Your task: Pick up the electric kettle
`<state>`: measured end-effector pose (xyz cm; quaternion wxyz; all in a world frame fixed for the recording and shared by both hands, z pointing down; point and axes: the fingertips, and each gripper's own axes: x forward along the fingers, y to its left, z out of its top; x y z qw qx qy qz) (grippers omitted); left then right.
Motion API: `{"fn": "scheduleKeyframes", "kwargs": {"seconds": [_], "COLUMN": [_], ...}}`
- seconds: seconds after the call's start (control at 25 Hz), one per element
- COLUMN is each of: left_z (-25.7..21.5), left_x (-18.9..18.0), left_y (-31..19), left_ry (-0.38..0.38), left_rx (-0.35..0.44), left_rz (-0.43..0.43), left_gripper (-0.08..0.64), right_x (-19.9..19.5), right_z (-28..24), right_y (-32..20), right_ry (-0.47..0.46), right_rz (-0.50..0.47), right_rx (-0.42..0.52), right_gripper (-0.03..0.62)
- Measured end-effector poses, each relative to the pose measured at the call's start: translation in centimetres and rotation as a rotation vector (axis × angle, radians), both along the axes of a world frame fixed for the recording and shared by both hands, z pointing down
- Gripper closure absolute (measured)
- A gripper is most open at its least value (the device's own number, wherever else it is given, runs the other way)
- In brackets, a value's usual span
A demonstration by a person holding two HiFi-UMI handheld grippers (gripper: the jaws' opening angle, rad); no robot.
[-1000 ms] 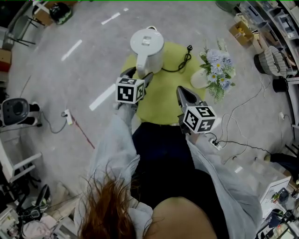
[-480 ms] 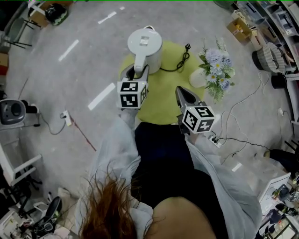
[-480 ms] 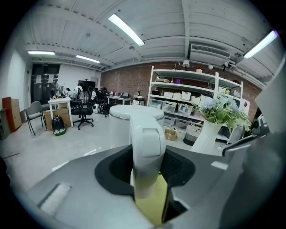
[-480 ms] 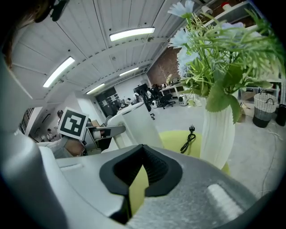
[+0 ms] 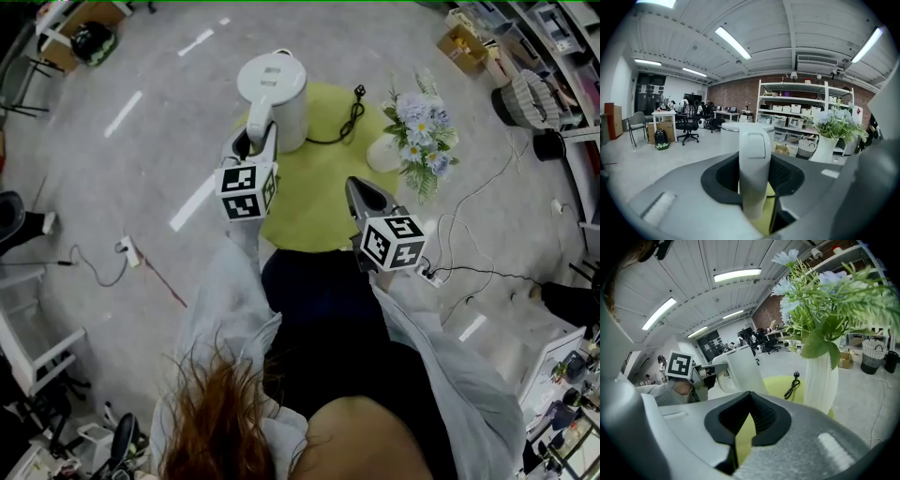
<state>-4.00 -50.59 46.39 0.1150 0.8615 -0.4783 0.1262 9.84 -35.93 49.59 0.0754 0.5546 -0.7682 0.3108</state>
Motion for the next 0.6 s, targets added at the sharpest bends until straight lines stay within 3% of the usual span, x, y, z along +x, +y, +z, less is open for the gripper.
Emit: {"fn": "scheduleKeyframes", "kwargs": {"seconds": [0.4,0.6], "left_z": [-3.7,-5.4], "left_x": [-0.6,0.2], "left_y": [-2.8,-2.3], "left_ry": [0.119,0.079], "left_rx": [0.078,0.133], "left_rz": [-0.028,0.039], "left_gripper": [0.405,0.405], "right_x": [0.7,0.3], "right_z": [-0.2,-0.2], "right_y": [-0.3,-0.6], "right_ry": [0.004,0.002], "right_rz": [0.046,0.044], "right_rx": [0.0,0.008], "right_gripper": [0.591,0.591]}}
